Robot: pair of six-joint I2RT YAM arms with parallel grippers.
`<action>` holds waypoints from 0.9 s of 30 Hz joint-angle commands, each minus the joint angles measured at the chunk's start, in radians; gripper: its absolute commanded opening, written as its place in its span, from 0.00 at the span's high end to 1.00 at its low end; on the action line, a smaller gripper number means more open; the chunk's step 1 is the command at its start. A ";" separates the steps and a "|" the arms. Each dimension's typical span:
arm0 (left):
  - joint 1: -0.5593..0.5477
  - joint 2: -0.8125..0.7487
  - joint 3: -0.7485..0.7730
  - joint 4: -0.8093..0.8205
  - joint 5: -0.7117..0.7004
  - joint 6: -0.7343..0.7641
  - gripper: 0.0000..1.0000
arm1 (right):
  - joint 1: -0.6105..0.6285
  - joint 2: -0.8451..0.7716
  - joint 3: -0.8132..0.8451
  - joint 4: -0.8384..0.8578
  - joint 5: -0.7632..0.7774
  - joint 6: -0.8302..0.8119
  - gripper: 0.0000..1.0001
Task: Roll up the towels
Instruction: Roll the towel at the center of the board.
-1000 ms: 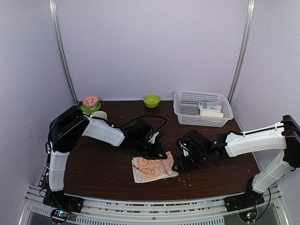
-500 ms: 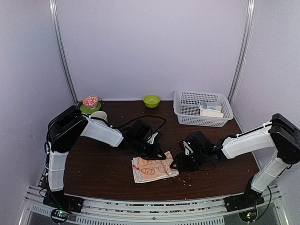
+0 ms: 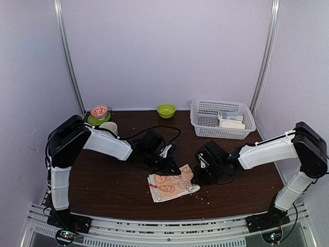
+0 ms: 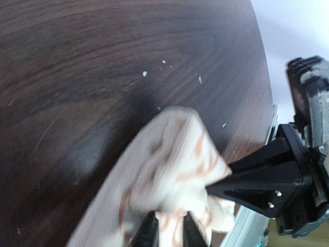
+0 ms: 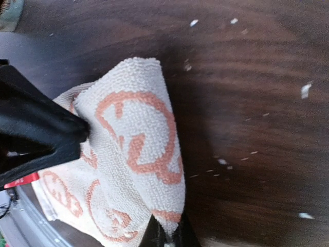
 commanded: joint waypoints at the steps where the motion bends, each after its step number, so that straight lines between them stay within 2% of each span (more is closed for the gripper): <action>1: 0.007 -0.101 -0.016 -0.047 -0.029 0.038 0.77 | -0.002 -0.034 0.136 -0.402 0.295 -0.164 1.00; 5: 0.007 -0.154 -0.043 -0.054 -0.055 0.049 0.74 | 0.010 0.004 0.235 -0.577 0.424 -0.225 1.00; 12: 0.007 -0.110 -0.039 -0.018 -0.054 0.049 0.77 | 0.107 0.139 0.431 -0.759 0.630 -0.227 1.00; 18: 0.007 -0.053 -0.026 0.021 -0.034 0.038 0.80 | 0.161 0.244 0.521 -0.797 0.672 -0.191 1.00; 23: 0.007 -0.033 -0.039 -0.005 -0.064 0.057 0.84 | 0.181 0.255 0.558 -0.802 0.670 -0.182 1.00; 27: 0.010 -0.018 -0.060 -0.008 -0.090 0.055 0.92 | 0.181 0.264 0.572 -0.802 0.655 -0.181 1.00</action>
